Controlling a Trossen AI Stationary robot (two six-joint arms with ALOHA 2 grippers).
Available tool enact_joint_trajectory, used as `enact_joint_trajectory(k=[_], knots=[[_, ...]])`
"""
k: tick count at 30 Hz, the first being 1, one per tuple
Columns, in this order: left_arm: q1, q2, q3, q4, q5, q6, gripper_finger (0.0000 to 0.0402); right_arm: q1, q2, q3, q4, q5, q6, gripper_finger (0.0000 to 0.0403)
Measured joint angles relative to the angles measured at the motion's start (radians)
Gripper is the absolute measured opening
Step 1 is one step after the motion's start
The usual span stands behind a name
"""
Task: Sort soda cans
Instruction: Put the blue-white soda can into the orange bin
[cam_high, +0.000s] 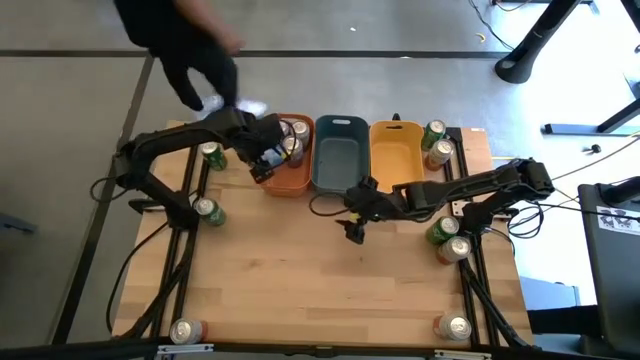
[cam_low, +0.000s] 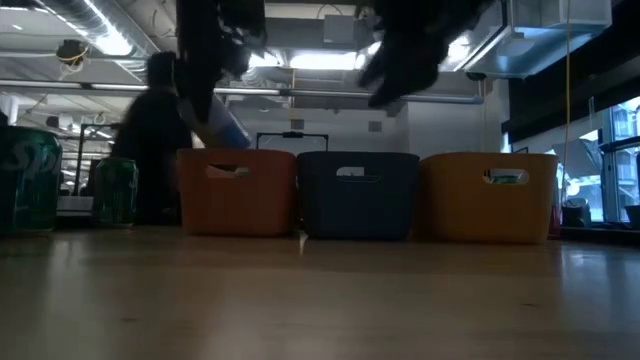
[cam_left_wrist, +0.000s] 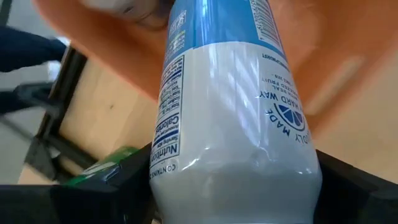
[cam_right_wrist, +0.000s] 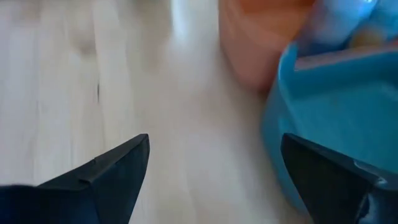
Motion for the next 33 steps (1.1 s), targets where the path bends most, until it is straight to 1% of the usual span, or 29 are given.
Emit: enact_joint_trajectory(k=[2, 4, 6, 8, 10, 12, 13, 16, 18, 21, 23, 25, 29, 33], knots=[[-0.028, -0.024, 0.008, 0.001, 0.017, 0.0, 0.0292, -0.001, 0.008, 0.0, 0.067, 0.012, -0.016, 0.0362], [-0.05, -0.047, 0.008, 0.009, 0.04, 0.0, 0.0292, -0.019, 0.019, 0.001, 0.155, 0.027, -0.064, 0.0362], [-0.077, -0.067, 0.008, 0.016, 0.062, -0.002, 0.0292, -0.041, 0.021, -0.001, 0.226, 0.1, -0.08, 0.036], [-0.097, -0.087, 0.008, 0.028, 0.071, -0.002, 0.0292, -0.072, 0.028, 0.001, 0.344, 0.139, -0.112, 0.0351], [-0.119, -0.096, 0.008, 0.032, 0.073, -0.002, 0.0292, -0.107, 0.032, 0.001, 0.437, 0.12, -0.16, 0.0328], [-0.135, -0.099, 0.008, 0.041, 0.078, 0.0, 0.0292, -0.144, 0.055, 0.002, 0.572, 0.062, -0.184, 0.0292], [-0.143, -0.099, 0.008, 0.051, 0.079, 0.0, 0.0292, -0.164, 0.064, 0.003, 0.61, 0.025, -0.187, 0.027], [-0.159, -0.101, 0.008, 0.059, 0.077, 0.005, 0.0292, -0.215, 0.111, 0.001, 0.725, -0.093, -0.177, 0.019], [-0.168, -0.101, 0.007, 0.073, 0.077, 0.016, 0.0292, -0.241, 0.144, 0.001, 0.775, -0.149, -0.154, 0.0134], [-0.177, -0.101, 0.007, 0.111, 0.077, 0.024, 0.0292, -0.266, 0.182, 0.001, 0.818, -0.167, -0.123, 0.0056], [-0.178, -0.104, 0.007, 0.112, 0.077, 0.024, 0.0292, -0.272, 0.205, 0.001, 0.845, -0.164, -0.108, 0.0018], [-0.179, -0.107, 0.007, 0.119, 0.077, 0.027, 0.0292, -0.279, 0.22, 0.0, 0.861, -0.164, -0.106, 0.0008], [-0.178, -0.119, 0.007, 0.154, 0.077, 0.035, 0.0292, -0.282, 0.247, 0.0, 0.882, -0.174, -0.089, 0.0031], [-0.178, -0.141, 0.005, 0.181, 0.071, 0.041, 0.0292, -0.282, 0.262, 0.001, 0.886, -0.166, -0.072, 0.0035]])
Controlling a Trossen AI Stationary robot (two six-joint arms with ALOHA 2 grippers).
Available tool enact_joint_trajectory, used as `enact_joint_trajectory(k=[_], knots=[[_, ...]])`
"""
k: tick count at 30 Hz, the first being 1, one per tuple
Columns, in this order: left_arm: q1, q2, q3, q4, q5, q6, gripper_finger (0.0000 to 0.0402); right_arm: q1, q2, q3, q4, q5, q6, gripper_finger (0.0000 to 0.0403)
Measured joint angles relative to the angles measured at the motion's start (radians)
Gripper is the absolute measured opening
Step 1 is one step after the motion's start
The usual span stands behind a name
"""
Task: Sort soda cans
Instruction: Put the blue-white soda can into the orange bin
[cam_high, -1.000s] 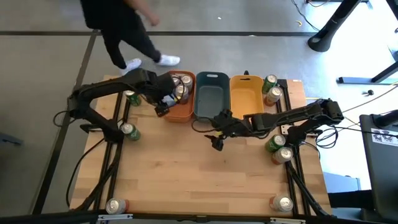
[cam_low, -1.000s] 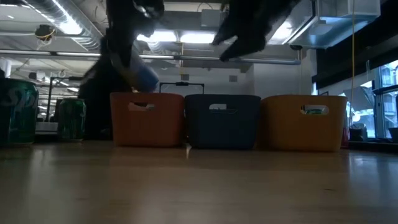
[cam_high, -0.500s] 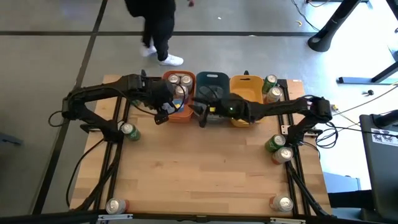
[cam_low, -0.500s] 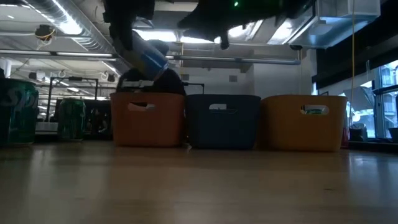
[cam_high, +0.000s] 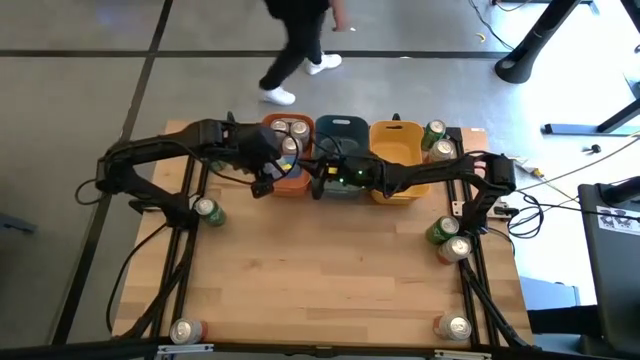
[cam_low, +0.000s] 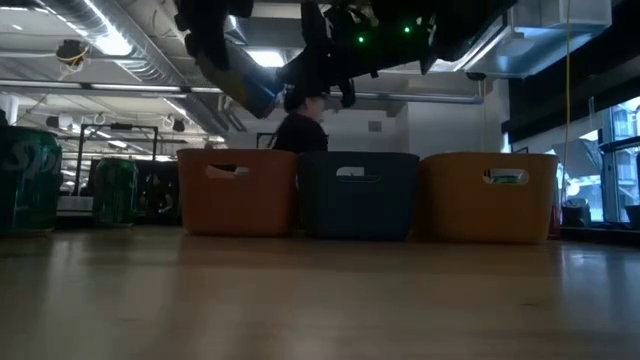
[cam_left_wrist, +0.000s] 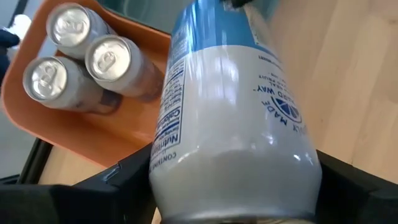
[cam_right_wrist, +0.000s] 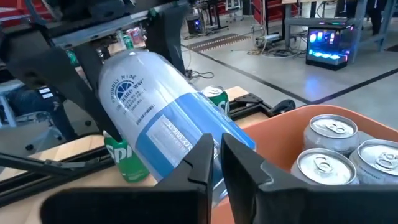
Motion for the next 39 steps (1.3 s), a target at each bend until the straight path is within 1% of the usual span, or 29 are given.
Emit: enact_joint_trajectory(k=[5, 13, 17, 27, 30, 33, 35, 39], knots=[[0.0, -0.025, 0.0, 0.037, -0.002, -0.004, 0.0292, 0.012, 0.011, 0.002, 0.003, 0.015, 0.02, 0.0023], [0.001, -0.025, 0.0, 0.092, -0.001, -0.006, 0.0292, 0.04, 0.061, 0.0, 0.013, 0.039, 0.024, 0.0005], [0.001, -0.025, 0.0, 0.122, -0.005, 0.0, 0.0292, 0.039, 0.081, 0.0, 0.035, 0.034, 0.053, 0.0004], [0.012, -0.026, -0.027, 0.219, -0.006, 0.007, 0.0292, 0.039, 0.085, -0.004, 0.061, 0.035, 0.045, 0.0007], [0.023, -0.025, -0.034, 0.202, -0.01, -0.012, 0.0292, 0.04, 0.054, -0.004, -0.001, 0.032, 0.028, 0.0007], [0.035, -0.026, -0.056, 0.166, -0.078, -0.027, 0.0292, 0.043, -0.02, -0.001, -0.076, 0.035, 0.004, 0.0007], [0.051, -0.028, -0.08, 0.186, -0.101, -0.035, 0.0292, 0.043, -0.069, 0.0, -0.138, 0.036, -0.01, 0.0007], [0.092, -0.029, -0.16, 0.248, -0.126, -0.056, 0.0292, 0.048, -0.169, 0.0, -0.321, 0.045, -0.011, 0.0007]])
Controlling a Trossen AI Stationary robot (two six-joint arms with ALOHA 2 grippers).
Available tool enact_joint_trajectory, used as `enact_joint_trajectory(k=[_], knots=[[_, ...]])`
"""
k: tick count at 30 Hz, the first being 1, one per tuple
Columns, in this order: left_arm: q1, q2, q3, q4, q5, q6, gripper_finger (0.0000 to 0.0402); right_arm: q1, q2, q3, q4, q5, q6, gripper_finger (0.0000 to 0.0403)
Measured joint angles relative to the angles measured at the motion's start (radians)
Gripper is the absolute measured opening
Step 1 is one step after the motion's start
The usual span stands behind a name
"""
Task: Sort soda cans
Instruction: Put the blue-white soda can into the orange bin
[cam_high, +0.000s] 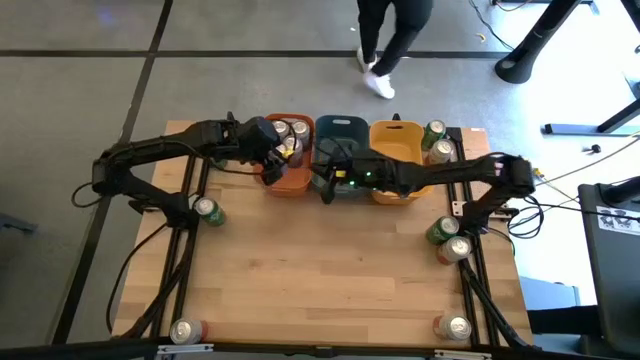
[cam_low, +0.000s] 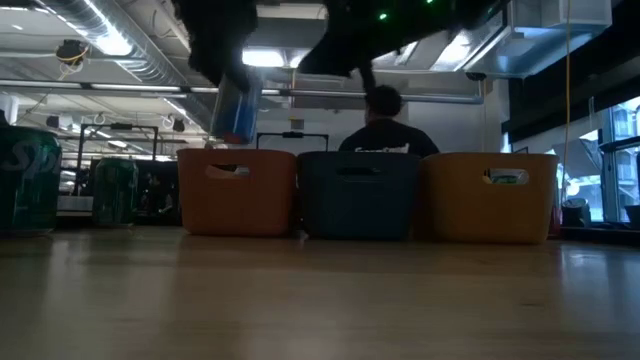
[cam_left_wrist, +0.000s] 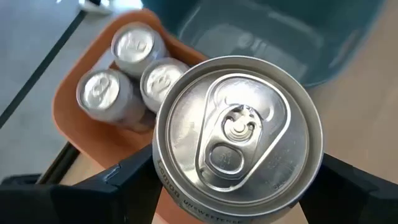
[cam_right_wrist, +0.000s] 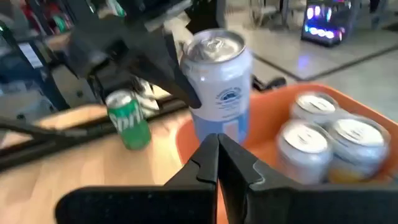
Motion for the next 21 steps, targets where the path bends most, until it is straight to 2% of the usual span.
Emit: enact_joint_trajectory(k=[5, 11, 21], knots=[[0.061, 0.0, -0.117, 0.137, -0.015, -0.024, 0.0292, 0.057, -0.111, 0.0, -0.238, 0.066, -0.001, 0.0007], [0.114, 0.001, -0.238, 0.282, -0.018, -0.047, 0.0292, 0.184, -0.191, 0.0, -0.438, 0.234, 0.033, 0.0007], [0.153, 0.0, -0.418, 0.485, -0.019, -0.093, 0.0292, 0.354, -0.187, -0.001, -0.56, 0.427, 0.126, 0.0007]])
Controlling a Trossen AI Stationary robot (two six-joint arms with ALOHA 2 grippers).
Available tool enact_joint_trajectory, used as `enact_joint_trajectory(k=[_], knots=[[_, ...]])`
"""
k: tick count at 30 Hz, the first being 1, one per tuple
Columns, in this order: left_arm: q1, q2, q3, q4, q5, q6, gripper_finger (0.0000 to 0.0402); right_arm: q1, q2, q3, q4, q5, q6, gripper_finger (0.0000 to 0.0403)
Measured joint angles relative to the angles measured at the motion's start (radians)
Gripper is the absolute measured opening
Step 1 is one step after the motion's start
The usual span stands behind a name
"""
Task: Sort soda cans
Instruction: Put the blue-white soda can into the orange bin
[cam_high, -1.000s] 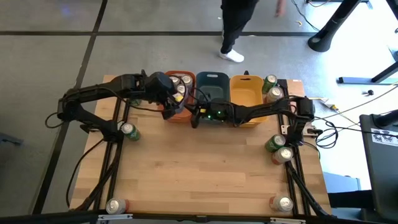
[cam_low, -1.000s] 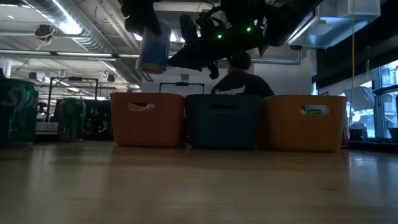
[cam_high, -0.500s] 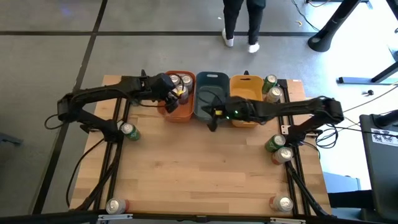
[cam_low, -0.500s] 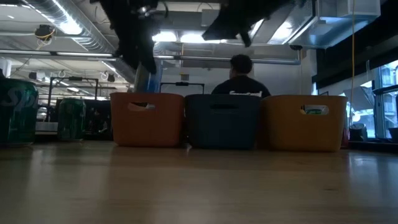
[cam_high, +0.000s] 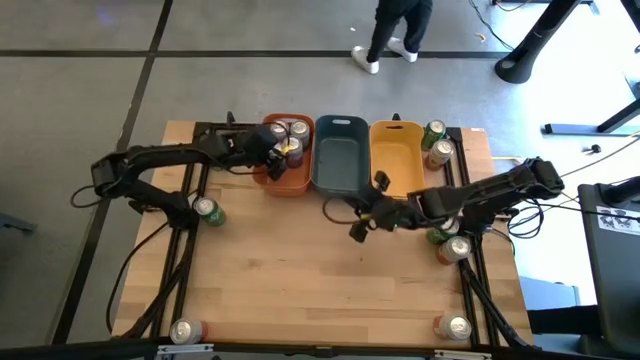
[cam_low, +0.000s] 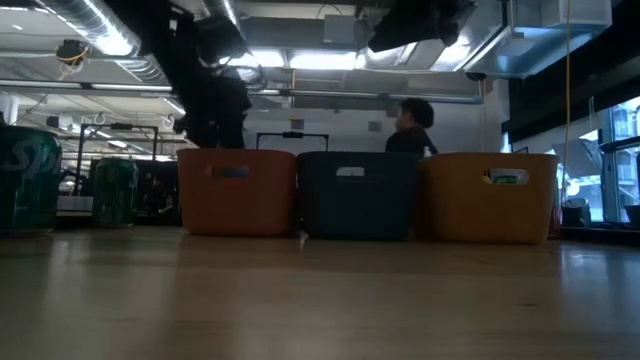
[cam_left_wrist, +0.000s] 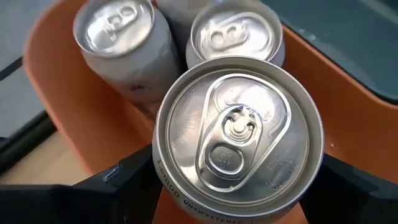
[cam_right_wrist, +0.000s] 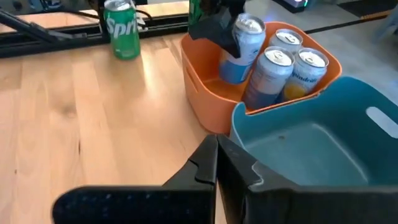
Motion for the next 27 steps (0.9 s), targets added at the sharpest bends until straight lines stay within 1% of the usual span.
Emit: enact_joint_trajectory(k=[6, 12, 21, 23, 27], knots=[[0.0, 0.0, -0.07, 0.06, 0.0, -0.01, 0.0292, 0.04, 0.0, 0.0, -0.018, 0.053, 0.036, 0.0007], [-0.001, -0.001, -0.112, 0.114, 0.0, 0.013, 0.0292, 0.039, 0.01, 0.0, -0.016, 0.053, 0.04, 0.0007], [-0.001, -0.001, -0.126, 0.153, 0.0, 0.029, 0.0293, 0.037, 0.046, 0.0, -0.016, 0.026, 0.048, 0.0007], [-0.001, -0.001, -0.126, 0.156, 0.0, 0.027, 0.0303, 0.037, 0.047, 0.0, -0.018, 0.006, 0.048, 0.0007], [-0.001, -0.001, -0.126, 0.161, -0.001, 0.021, 0.0337, 0.037, 0.046, 0.0, -0.018, -0.002, 0.048, 0.0007]])
